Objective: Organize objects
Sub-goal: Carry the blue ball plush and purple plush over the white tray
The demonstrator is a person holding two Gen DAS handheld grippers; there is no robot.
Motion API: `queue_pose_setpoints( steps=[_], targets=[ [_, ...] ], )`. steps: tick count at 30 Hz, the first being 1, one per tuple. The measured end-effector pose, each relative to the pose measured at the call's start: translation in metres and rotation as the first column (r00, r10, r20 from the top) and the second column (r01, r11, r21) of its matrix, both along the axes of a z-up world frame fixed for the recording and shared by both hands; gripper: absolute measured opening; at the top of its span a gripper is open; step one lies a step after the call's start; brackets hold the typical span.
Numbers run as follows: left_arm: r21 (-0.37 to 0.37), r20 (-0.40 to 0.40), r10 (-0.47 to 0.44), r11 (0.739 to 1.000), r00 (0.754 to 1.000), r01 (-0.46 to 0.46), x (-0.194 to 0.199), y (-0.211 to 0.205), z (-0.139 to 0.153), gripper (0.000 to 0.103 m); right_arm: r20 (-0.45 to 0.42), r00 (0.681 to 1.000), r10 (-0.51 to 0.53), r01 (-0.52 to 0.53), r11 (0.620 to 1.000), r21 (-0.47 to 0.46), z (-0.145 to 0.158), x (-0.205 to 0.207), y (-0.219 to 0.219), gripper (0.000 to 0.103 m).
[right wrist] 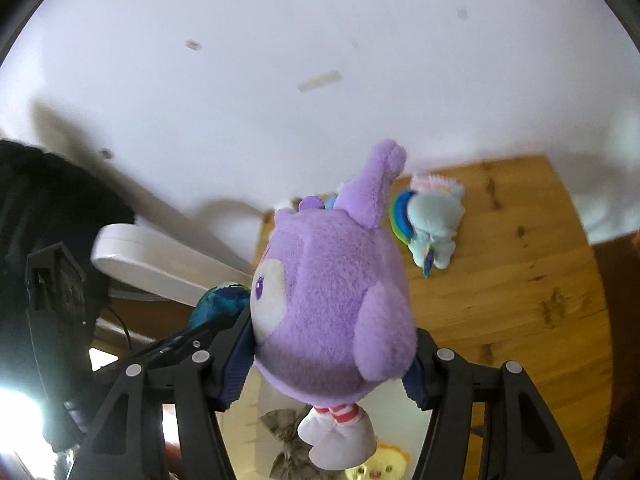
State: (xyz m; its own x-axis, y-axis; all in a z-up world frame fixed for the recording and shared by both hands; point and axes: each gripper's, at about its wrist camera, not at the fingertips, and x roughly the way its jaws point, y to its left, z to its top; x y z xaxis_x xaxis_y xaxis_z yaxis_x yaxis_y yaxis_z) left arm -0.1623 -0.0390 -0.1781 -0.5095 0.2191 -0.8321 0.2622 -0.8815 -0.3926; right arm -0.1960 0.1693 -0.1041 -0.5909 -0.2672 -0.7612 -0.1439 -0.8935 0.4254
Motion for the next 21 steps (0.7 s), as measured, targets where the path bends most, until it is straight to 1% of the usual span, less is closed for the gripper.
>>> queue_pose_setpoints(
  steps=[2,4,6,8,9,13,15,17,18,21],
  targets=[
    [-0.016,-0.035,-0.007,1.0,0.999,0.007,0.018,0.003,0.024,0.03,-0.031,0.999,0.015,-0.014,0.999,0.031,0.02,0.018,-0.006,0.063],
    [-0.029,-0.053,-0.02,0.999,0.998,0.019,0.034,0.004,0.044,0.03,-0.053,0.998,0.036,-0.033,0.997,0.07,0.038,0.038,-0.013,0.063],
    [-0.021,-0.061,-0.032,0.999,0.998,0.031,0.052,0.008,0.055,0.03,-0.061,0.996,0.066,-0.059,0.993,0.106,0.055,0.059,-0.021,0.063],
    [-0.017,-0.061,-0.073,0.997,0.995,0.072,0.07,0.011,0.063,0.03,-0.064,0.994,0.087,-0.078,0.988,0.133,0.062,0.076,-0.029,0.063],
    [-0.027,-0.059,-0.073,0.997,0.996,0.071,0.081,0.013,0.068,0.03,-0.065,0.993,0.095,-0.085,0.986,0.141,0.065,0.083,-0.032,0.063],
    [-0.071,-0.057,-0.06,0.996,0.997,0.056,0.106,0.016,0.075,0.031,-0.056,0.991,0.123,-0.113,0.981,0.157,0.064,0.11,-0.043,0.063],
    [-0.091,-0.053,-0.051,0.995,0.997,0.046,0.117,0.017,0.074,0.031,-0.04,0.991,0.131,-0.122,0.977,0.177,0.06,0.116,-0.048,0.063],
    [-0.114,-0.051,-0.041,0.993,0.998,0.035,0.127,0.02,0.074,0.031,-0.016,0.991,0.135,-0.13,0.972,0.195,0.052,0.122,-0.053,0.063],
    [-0.128,-0.05,-0.033,0.991,0.998,0.027,0.132,0.021,0.073,0.031,-0.004,0.988,0.156,-0.152,0.968,0.2,0.049,0.126,-0.056,0.063],
    [-0.164,-0.041,-0.03,0.986,0.999,0.023,0.139,0.026,0.07,0.031,0.049,0.985,0.163,-0.17,0.961,0.216,0.031,0.133,-0.062,0.064]
  ],
)
